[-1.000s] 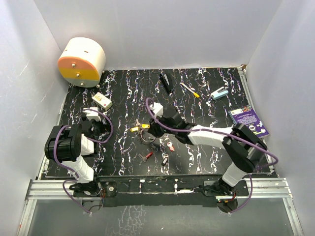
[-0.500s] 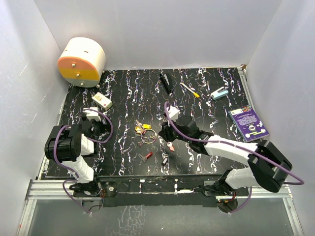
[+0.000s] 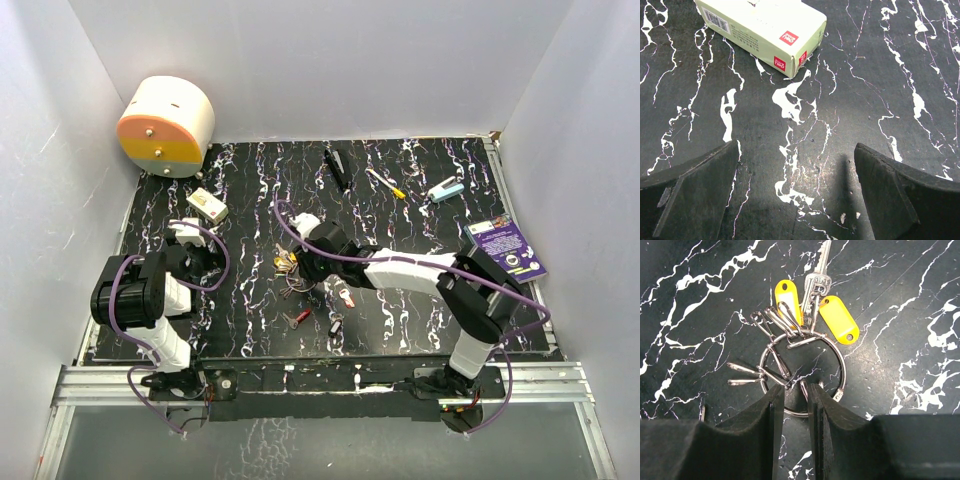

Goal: Put the keys on the keyring

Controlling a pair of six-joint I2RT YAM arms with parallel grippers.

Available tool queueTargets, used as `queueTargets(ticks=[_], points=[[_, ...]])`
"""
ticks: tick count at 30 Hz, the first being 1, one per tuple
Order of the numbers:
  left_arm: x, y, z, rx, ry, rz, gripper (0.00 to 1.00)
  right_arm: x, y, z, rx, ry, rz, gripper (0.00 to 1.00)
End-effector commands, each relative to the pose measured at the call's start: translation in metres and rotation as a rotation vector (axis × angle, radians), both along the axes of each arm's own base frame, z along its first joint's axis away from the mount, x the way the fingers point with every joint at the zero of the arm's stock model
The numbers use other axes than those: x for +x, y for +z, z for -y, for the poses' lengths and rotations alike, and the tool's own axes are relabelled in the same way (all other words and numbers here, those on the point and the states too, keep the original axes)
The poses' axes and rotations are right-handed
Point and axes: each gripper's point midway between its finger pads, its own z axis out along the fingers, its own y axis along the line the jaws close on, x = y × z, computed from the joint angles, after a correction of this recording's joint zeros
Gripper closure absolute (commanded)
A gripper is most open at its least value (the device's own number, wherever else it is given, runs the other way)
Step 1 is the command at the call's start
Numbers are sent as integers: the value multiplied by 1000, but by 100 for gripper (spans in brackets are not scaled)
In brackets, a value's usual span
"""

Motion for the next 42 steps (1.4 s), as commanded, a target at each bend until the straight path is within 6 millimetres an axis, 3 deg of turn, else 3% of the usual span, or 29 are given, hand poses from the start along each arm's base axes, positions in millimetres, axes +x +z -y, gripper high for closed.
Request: queueTargets(ticks=[1, 18, 21, 24, 30, 34, 39, 42], points=[[7, 12, 2, 8, -17, 42, 3, 13, 13, -11, -19, 18, 43, 69], [7, 12, 2, 8, -17, 42, 3, 6, -18, -15, -91, 72, -5, 75], [7, 12, 2, 8, -18, 42, 3, 6, -21, -13, -100, 71, -8, 82], [7, 12, 2, 8, -17, 42, 3, 8, -19, -10, -110, 51, 2, 92], [8, 12, 1, 8, -16, 43, 3, 21, 4, 5, -92, -43, 97, 92], [8, 12, 2, 8, -18, 43, 3, 27, 31, 20, -37, -131, 188, 92], [8, 13, 2, 8, -17, 44, 3, 24, 46, 63, 24, -320, 265, 87], [7, 12, 2, 8, -17, 42, 3, 19, 52, 100, 60, -478, 307, 70]])
